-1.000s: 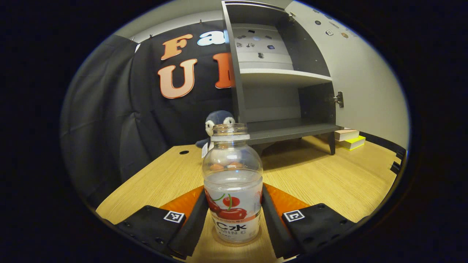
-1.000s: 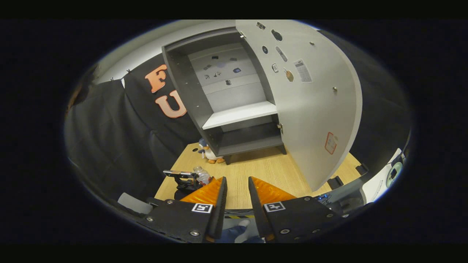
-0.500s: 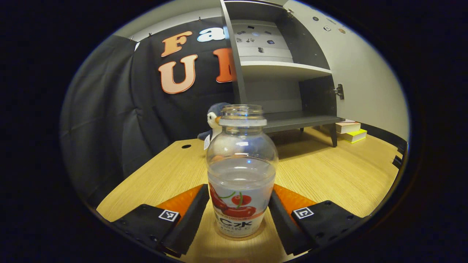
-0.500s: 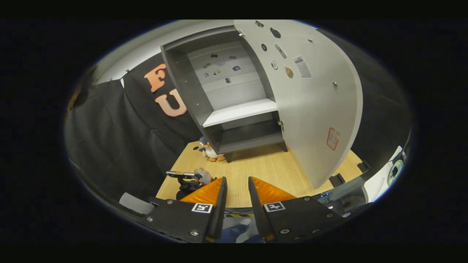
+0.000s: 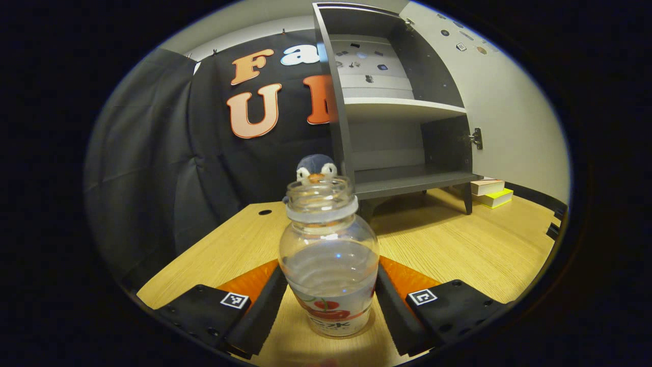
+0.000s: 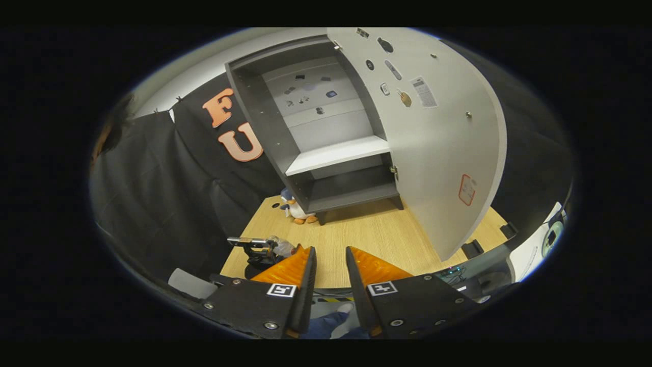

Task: Open the cabinet door with the right hand, grasp the bottle in the cabinet with the left hand and place it on the coaster, then close the cabinet door with the right hand.

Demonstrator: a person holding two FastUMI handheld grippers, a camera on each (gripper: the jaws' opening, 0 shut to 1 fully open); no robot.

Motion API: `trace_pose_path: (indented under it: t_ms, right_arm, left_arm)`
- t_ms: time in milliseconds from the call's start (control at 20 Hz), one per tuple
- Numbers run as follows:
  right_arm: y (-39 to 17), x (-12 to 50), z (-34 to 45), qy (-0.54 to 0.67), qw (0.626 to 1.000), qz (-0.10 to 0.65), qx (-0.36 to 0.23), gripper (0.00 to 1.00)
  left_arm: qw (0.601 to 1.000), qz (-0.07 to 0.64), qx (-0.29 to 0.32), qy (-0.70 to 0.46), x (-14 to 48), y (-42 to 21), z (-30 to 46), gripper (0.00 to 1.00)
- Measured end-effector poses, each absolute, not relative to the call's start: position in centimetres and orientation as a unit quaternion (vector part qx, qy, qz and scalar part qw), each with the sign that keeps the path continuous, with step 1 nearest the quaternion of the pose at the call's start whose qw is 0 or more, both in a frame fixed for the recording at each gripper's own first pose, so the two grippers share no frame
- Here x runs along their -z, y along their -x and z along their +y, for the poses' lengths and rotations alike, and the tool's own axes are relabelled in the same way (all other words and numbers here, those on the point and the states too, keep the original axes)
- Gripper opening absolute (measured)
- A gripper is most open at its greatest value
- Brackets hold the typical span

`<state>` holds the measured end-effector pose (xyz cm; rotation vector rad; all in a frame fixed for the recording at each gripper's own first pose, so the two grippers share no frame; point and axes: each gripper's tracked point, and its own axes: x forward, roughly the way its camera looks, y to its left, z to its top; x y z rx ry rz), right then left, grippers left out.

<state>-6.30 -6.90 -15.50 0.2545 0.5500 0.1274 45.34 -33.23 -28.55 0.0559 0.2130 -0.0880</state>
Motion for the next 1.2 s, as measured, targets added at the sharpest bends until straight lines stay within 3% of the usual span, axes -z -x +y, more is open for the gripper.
trace_pose_path:
  t_ms: [500,900,1200]
  right_arm:
    - [7.0,14.3,-6.9,-0.127,0.957,0.249,-0.078,0.37]
    - [8.1,8.3,-10.6,-0.144,0.977,0.144,-0.065,0.37]
    - [8.8,3.3,-14.3,-0.137,0.987,0.067,-0.057,0.37]
  left_arm:
    - [0.997,0.057,0.044,-0.028,21.6,-45.6,-33.1,0.98]
    - [0.998,0.031,0.046,-0.012,10.9,-42.7,-33.1,0.94]
    - [0.999,0.016,0.044,-0.014,4.5,-41.0,-32.9,0.98]
